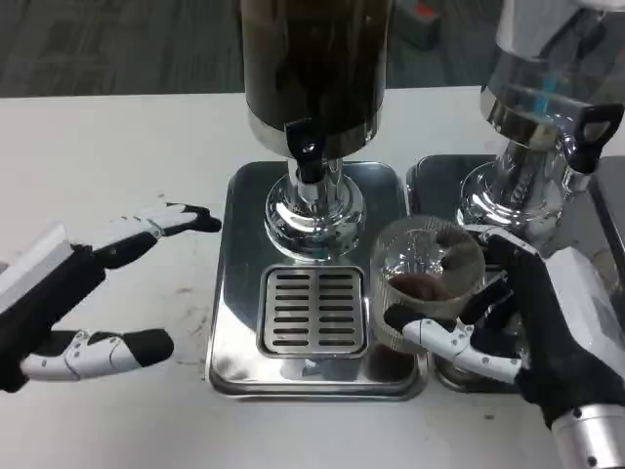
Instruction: Grasp the cup under the faucet to collect the drink, then remove the cup.
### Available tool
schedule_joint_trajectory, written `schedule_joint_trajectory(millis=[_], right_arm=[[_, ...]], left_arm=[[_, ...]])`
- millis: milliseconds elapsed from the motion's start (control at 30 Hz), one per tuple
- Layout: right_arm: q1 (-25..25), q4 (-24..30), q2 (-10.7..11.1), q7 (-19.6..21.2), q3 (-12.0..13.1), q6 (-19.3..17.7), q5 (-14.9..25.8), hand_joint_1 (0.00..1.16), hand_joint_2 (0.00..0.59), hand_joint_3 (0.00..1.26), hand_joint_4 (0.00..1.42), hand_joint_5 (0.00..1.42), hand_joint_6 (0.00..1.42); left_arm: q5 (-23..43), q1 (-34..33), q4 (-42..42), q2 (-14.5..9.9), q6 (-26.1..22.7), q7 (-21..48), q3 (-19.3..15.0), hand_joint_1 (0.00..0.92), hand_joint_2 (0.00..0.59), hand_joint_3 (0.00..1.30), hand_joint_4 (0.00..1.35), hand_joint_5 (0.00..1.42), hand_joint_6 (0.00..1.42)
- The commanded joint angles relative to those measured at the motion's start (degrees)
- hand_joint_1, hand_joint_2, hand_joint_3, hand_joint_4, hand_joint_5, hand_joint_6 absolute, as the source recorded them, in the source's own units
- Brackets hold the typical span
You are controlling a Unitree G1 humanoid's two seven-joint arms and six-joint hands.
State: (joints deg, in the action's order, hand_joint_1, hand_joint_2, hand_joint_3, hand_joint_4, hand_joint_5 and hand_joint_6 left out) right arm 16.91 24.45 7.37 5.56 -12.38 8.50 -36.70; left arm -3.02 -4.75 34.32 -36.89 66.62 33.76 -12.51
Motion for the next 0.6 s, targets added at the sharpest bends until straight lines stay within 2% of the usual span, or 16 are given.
schedule_joint_trajectory(millis=[33, 367, 600], right_arm=[[0.2, 2.7, -0.1, -0.6, 0.6, -0.4, 0.7, 0.77, 0.224, 0.59, 0.63, 0.8, 0.89], [3.2, 6.3, 0.0, -2.1, 0.7, -0.8, 0.7, 0.78, 0.217, 0.59, 0.63, 0.82, 0.89], [6.4, 9.5, 0.4, -3.3, 1.0, -1.1, 0.7, 0.78, 0.217, 0.59, 0.64, 0.82, 0.91]], left_arm=[[-1.5, 1.9, 0.6, -2.3, 1.9, -3.1, 0.5, 0.0, 0.1, 0.22, 0.08, 0.09, 0.14], [-0.5, 6.0, -2.9, -3.2, 4.0, -5.6, 1.9, 0.0, 0.098, 0.21, 0.08, 0.09, 0.14], [0.6, 9.3, -6.7, -4.8, 6.4, -5.4, 4.6, 0.0, 0.094, 0.2, 0.07, 0.09, 0.14]])
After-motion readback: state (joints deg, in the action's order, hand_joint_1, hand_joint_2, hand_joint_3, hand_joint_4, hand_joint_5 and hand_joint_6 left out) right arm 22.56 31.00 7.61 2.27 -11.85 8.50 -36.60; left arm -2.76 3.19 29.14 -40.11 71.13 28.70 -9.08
